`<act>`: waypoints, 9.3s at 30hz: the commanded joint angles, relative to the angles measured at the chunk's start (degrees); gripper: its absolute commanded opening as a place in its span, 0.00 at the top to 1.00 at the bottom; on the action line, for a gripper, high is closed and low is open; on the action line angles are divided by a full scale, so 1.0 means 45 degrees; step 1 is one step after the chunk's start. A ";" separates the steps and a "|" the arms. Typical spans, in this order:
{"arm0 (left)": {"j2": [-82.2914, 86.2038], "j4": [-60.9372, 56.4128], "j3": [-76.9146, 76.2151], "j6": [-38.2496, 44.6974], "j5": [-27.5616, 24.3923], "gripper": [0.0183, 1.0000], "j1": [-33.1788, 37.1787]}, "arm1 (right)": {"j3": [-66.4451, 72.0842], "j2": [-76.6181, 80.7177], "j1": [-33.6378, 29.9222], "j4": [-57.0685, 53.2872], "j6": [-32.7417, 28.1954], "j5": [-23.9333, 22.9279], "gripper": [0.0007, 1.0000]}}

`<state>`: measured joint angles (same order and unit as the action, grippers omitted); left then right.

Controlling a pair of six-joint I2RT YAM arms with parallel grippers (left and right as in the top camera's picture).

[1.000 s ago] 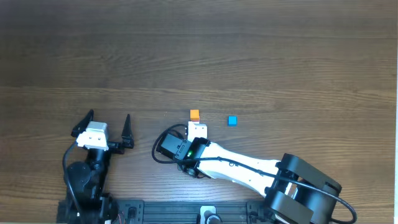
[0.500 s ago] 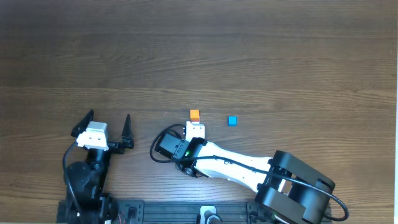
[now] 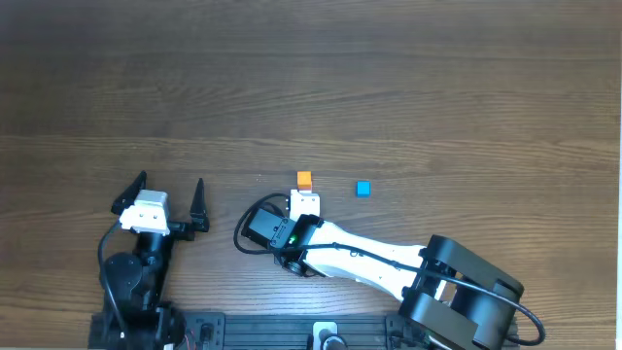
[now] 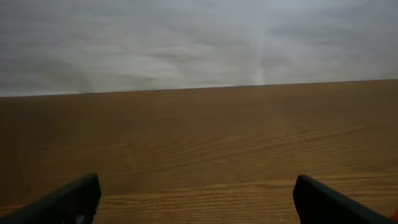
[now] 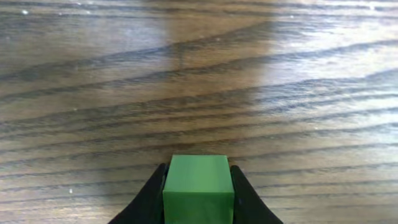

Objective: Stack Cubes

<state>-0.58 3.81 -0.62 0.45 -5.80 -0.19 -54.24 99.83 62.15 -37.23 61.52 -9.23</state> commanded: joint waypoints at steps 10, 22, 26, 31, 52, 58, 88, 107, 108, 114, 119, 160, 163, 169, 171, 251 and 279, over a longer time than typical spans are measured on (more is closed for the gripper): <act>0.0092 0.0019 0.0063 0.0185 -0.0034 0.00 0.0092 | -0.5353 -0.1394 -0.0806 -0.5610 -0.1209 -0.2594 0.93; 0.0092 0.0019 0.0063 0.0185 -0.0034 0.00 0.0092 | -0.6547 -0.0073 -0.3385 -0.4969 -0.3750 -0.0855 0.96; 0.0092 0.0019 0.0063 0.0185 -0.0034 0.00 0.0092 | -0.6547 0.0665 -0.3521 -0.4595 -0.4167 -0.0029 0.97; 0.0092 0.0019 0.0063 0.0185 -0.0034 0.00 0.0092 | -0.6557 0.1039 -0.3580 -0.4488 -0.4172 0.0160 0.96; 0.0092 0.0019 0.0063 0.0185 -0.0034 0.00 0.0092 | -0.6557 0.1258 -0.3808 -0.4371 -0.4362 0.0083 0.96; 0.0092 0.0019 0.0063 0.0185 -0.0034 0.00 0.0092 | -0.6557 0.1671 -0.3818 -0.4240 -0.4352 0.0087 0.97; 0.0092 0.0019 0.0063 0.0185 -0.0034 0.00 0.0092 | -0.6557 0.1773 -0.3881 -0.4153 -0.4352 0.0034 0.77; 0.0092 0.0019 0.0063 0.0185 -0.0034 0.00 0.0092 | -0.6552 0.1802 -0.3886 -0.4095 -0.4352 0.0034 0.71; 0.0092 0.0019 0.0063 0.0185 -0.0034 0.00 0.0092 | -0.6552 0.1802 -0.3886 -0.4095 -0.4352 0.0034 0.71; 0.0092 0.0019 0.0063 0.0185 -0.0034 0.00 0.0092 | -0.6552 0.1802 -0.3891 -0.4095 -0.4357 0.0024 0.60; 0.0092 0.0019 0.0063 0.0185 -0.0034 0.00 0.0092 | -0.6557 0.1802 -0.3915 -0.4099 -0.4352 -0.0063 0.33; 0.0092 0.0019 0.0063 0.0185 -0.0034 0.00 0.0092 | -0.0753 0.0287 -0.7864 -0.0869 -0.7694 0.1083 0.13; 0.0092 0.0019 0.0063 0.0185 -0.0034 0.00 0.0092 | -0.0753 0.0466 -0.7864 -0.0758 -0.7694 0.1185 0.21; 0.0092 0.0019 0.0063 0.0185 -0.0034 0.00 0.0092 | -0.0729 0.0491 -0.7864 -0.0763 -0.7684 0.1389 0.45; 0.0092 0.0019 0.0063 0.0185 -0.0034 0.00 0.0092 | -0.0729 0.0491 -0.7864 -0.0763 -0.7684 0.1389 0.52; 0.0092 0.0019 0.0063 0.0185 -0.0034 0.00 0.0092 | -0.8349 0.1797 -0.3638 -0.6290 -0.4255 0.0515 0.90; 0.0092 0.0019 0.0063 0.0185 -0.0034 0.00 0.0092 | -0.8349 0.1991 -0.3687 -0.6203 -0.4255 0.0369 0.89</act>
<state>-0.58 3.84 -0.62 0.45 -5.80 -0.19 -90.56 107.70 45.32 -65.32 41.87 -7.01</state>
